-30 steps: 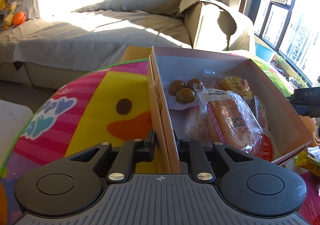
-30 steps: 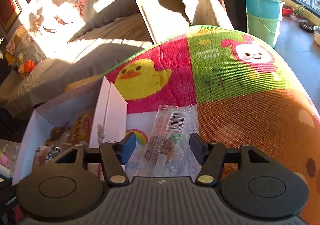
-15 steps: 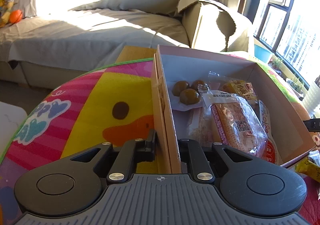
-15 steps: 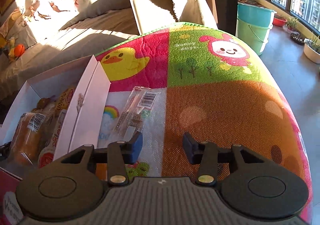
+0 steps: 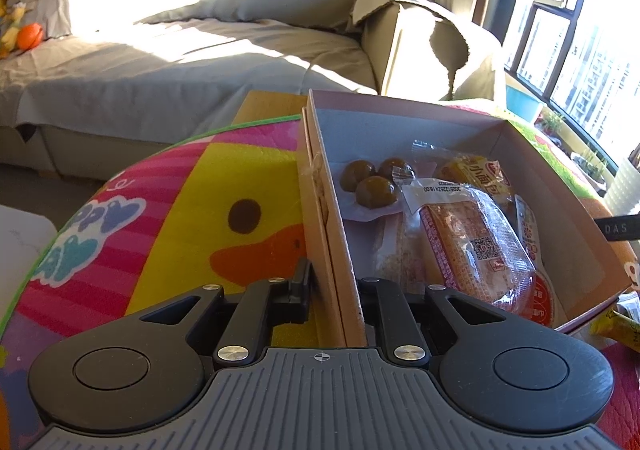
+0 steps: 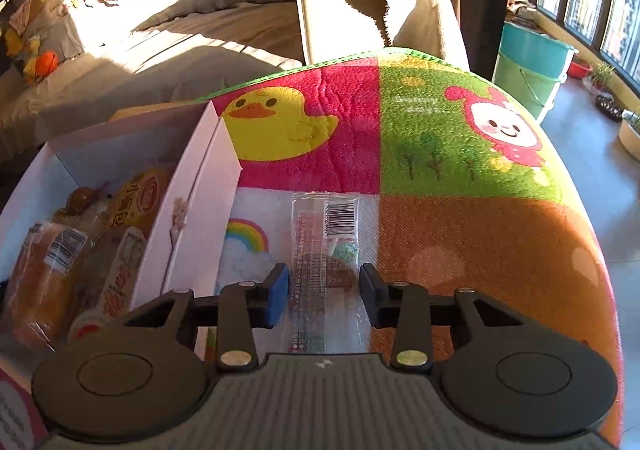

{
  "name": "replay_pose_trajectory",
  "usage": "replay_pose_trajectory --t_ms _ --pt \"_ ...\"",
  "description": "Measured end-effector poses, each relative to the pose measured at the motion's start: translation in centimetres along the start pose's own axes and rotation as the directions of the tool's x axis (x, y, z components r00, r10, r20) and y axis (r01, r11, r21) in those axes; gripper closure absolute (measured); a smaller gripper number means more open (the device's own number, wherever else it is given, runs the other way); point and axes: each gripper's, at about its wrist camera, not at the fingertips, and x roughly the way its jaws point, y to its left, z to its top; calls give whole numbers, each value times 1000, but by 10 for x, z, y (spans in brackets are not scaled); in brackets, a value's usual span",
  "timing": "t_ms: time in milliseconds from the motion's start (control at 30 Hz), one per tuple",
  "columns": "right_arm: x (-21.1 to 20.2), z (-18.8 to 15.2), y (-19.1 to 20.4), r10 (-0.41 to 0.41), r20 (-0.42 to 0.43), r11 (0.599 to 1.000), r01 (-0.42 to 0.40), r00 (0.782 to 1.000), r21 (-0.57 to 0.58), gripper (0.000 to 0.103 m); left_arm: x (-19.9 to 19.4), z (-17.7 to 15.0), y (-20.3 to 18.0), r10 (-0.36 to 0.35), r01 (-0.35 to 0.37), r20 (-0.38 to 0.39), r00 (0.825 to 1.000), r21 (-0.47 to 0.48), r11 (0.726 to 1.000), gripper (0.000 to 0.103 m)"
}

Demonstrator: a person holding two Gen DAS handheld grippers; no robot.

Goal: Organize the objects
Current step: 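Grasp a clear packet with the right gripper and lift it, then carry the clear packet into the pink box and release it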

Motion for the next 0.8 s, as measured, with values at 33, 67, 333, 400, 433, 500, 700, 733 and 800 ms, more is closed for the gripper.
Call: replay_pose_trajectory --t_ms 33,67,333,400,433,500,700,733,800 --pt "-4 -4 -3 -6 5 1000 6 1000 -1 66 1 0 0 1 -1 0 1000 1 1000 87" --pt "-8 -9 -7 -3 9 1000 3 1000 1 66 2 0 0 4 -4 0 1000 3 1000 87" --pt "-16 -21 -4 -31 28 999 32 999 -41 64 6 2 1 2 -2 4 1000 -1 1000 89" --pt "-21 -24 0 -39 26 998 40 999 -51 67 7 1 2 -1 1 3 1000 -1 1000 88" --pt "-25 -25 -1 -30 23 998 31 999 -45 68 7 2 3 -2 2 3 1000 -2 1000 88" --pt "-43 -31 -3 -5 41 1000 6 999 -31 68 7 2 4 -5 5 5 1000 -2 1000 88" --pt "-126 -44 -7 50 135 999 -47 990 -21 68 6 1 5 -9 9 7 1000 -6 1000 88" --pt "-139 -45 -5 60 151 998 -57 987 -29 68 6 1 5 -10 10 7 1000 -8 1000 88" --pt "-169 -47 2 94 194 995 -84 976 -59 68 7 1 4 -11 11 7 1000 -10 1000 88"
